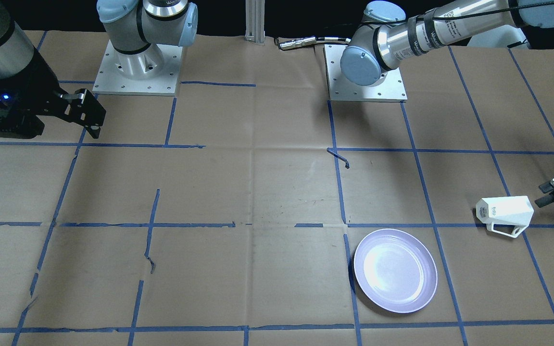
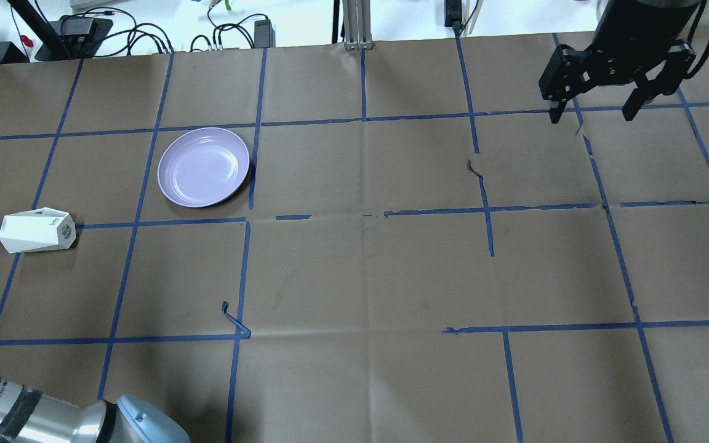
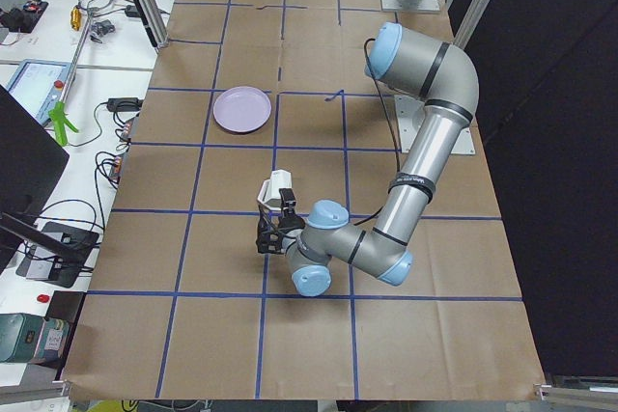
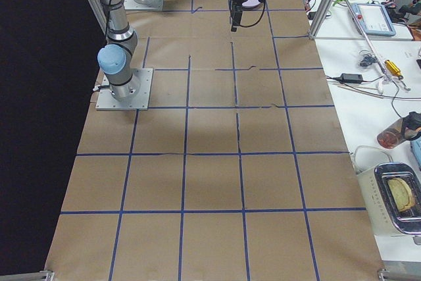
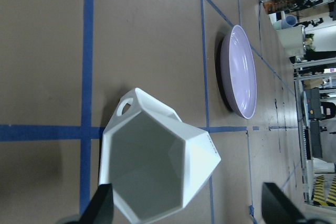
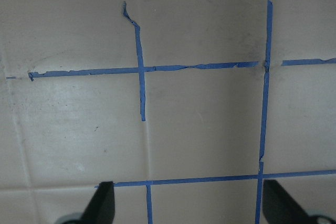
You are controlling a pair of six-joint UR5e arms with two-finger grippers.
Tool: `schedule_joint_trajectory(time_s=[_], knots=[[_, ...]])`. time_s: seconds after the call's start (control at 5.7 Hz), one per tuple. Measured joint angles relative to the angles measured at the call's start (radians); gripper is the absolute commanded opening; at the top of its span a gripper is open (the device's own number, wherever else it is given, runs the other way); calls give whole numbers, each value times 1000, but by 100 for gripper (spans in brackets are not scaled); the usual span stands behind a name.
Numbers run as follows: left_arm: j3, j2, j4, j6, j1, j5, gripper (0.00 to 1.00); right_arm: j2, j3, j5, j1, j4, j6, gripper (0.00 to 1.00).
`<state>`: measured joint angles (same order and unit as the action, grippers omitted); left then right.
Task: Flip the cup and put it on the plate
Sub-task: 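Lower the left gripper onto the white cup and grasp it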
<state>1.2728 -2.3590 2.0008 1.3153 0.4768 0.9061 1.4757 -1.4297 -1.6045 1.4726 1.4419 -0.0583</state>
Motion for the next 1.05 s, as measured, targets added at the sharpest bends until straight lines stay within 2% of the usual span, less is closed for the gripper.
schedule_joint_trajectory(time_s=[0.35,0.53,0.7,0.88,1.05], knots=[[0,-55,100,109,18,-19,99,0,0,0,0,0,0,100],[-1,-65,129,140,29,-25,94,0,0,0,0,0,0,100],[-1,-68,138,150,33,-36,54,0,0,0,0,0,0,100],[-2,-68,140,153,33,-49,10,0,0,0,0,0,0,100],[-3,-67,140,154,33,-53,0,0,0,0,0,0,0,100]])
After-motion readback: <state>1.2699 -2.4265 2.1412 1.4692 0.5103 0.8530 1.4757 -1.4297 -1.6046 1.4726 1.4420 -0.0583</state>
